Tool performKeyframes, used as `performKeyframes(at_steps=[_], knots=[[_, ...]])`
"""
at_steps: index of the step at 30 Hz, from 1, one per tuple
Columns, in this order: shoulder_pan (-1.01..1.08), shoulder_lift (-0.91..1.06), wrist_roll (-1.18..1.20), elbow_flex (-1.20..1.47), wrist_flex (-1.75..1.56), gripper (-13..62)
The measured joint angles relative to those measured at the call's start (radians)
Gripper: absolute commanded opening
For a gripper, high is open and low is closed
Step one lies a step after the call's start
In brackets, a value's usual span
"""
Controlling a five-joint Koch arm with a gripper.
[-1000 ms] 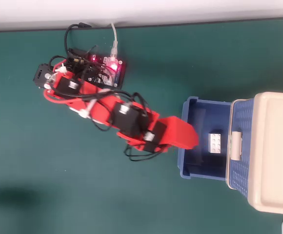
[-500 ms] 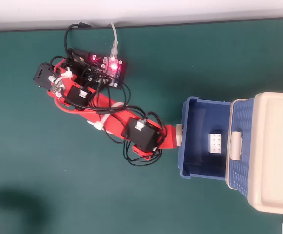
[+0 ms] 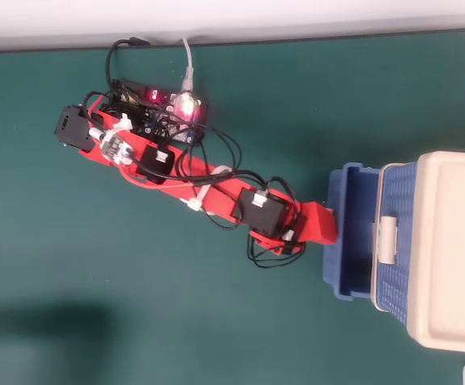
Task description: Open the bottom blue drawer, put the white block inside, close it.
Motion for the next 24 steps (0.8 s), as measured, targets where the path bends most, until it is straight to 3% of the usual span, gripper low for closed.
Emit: performKeyframes(at_steps=[7,13,18,24], knots=[[-0.029,-0.138,-0.002,-0.121,-0.276,34.8],[-0.025,-0.124,-0.002,-0.123,-0.268,34.9],[0.107,0.109,-0.002,-0.138,0.133,34.2],[0.497,0.391,-0.147,-0.081,0.508,34.0]])
